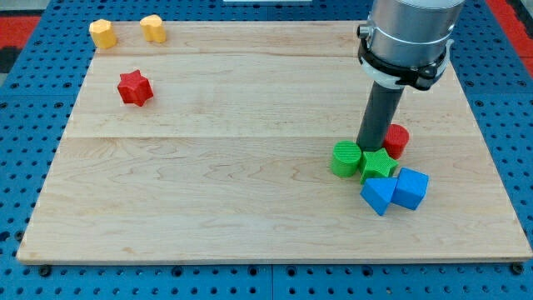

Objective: Push the red star right a bit

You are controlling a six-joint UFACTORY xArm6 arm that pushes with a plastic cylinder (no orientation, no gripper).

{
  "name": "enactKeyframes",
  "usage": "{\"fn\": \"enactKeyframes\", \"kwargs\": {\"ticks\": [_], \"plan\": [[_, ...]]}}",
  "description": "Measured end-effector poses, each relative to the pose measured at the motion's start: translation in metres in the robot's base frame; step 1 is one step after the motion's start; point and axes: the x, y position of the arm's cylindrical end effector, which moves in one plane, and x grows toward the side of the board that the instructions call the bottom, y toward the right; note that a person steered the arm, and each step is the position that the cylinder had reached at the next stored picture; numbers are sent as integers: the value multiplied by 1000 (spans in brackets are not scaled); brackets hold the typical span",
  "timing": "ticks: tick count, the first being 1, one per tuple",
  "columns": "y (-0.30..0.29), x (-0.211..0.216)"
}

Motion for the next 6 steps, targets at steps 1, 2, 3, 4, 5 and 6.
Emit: {"fn": "enactKeyframes", "kwargs": {"ticks": [1,2,3,4,5,6], "plan": [[0,-26],[-24,-73],[-81,-122],[-211,-144],[-356,-153],[-418,-165]]}}
